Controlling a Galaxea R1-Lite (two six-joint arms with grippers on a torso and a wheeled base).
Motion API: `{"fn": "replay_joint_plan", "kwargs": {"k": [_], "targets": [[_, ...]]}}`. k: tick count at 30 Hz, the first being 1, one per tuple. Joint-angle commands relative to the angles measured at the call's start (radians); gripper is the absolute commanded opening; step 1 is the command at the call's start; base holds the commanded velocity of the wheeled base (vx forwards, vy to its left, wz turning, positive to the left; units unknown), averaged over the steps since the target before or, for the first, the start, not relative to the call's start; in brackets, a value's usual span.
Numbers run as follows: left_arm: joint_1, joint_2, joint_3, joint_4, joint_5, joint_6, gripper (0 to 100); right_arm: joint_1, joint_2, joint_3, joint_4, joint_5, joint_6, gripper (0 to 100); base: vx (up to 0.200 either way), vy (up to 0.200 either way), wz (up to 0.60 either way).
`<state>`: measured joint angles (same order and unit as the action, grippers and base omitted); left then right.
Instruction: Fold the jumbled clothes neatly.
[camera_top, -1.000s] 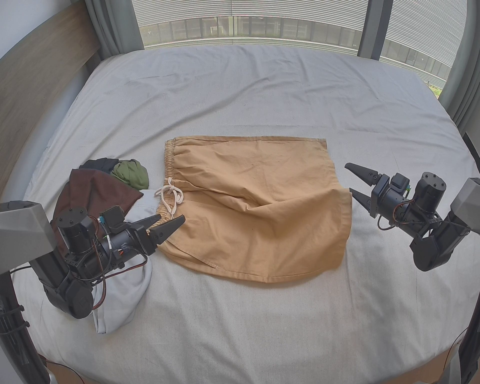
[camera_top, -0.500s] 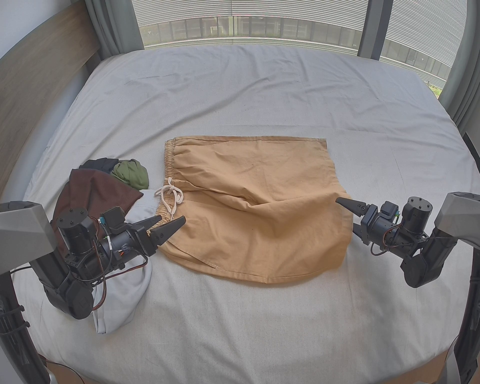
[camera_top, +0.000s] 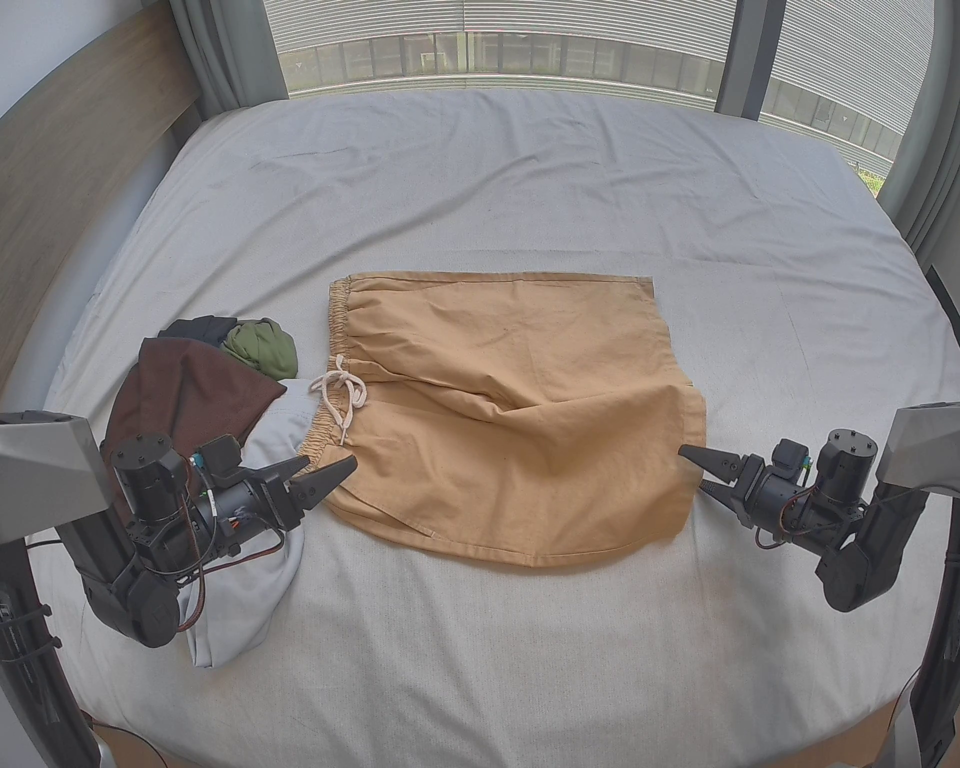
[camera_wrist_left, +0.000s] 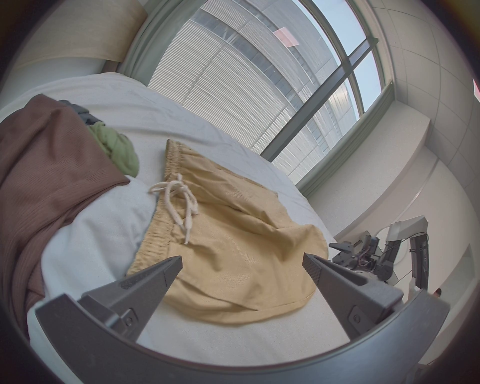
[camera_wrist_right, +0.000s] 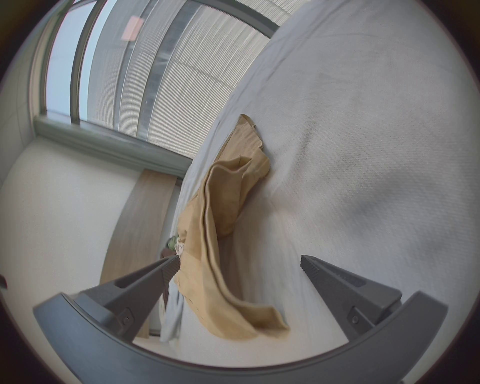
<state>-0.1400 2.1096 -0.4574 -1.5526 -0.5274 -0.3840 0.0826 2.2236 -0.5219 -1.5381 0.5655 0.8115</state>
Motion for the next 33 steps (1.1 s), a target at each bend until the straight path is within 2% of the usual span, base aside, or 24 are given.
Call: {"fn": "replay_joint_plan", "kwargs": {"k": [1,6,15,21,33], "targets": [[0.049,0.041,0.025,0.0,0.0,0.02,100,0.003,-0.048,0.086,-0.005,0.004,-0.098,100,0.0,0.0,0.0],[0.063,0.061,0.042,0.0,0.004,0.014,100,0.006,-0.045,0.079,-0.005,0.004,-0.155,100,0.0,0.0,0.0],[0.119,0.099,0.029,0.002,0.01,0.004,100,0.009,-0.036,0.057,-0.005,0.001,-0.156,100,0.0,0.0,0.0],[0.12,0.164,-0.029,0.002,0.01,0.004,100,0.016,-0.019,0.039,-0.005,-0.001,-0.156,100,0.0,0.0,0.0],[0.105,0.184,-0.11,0.0,0.012,-0.122,100,0.013,0.004,0.039,-0.007,-0.001,-0.156,100,0.0,0.0,0.0]]}}
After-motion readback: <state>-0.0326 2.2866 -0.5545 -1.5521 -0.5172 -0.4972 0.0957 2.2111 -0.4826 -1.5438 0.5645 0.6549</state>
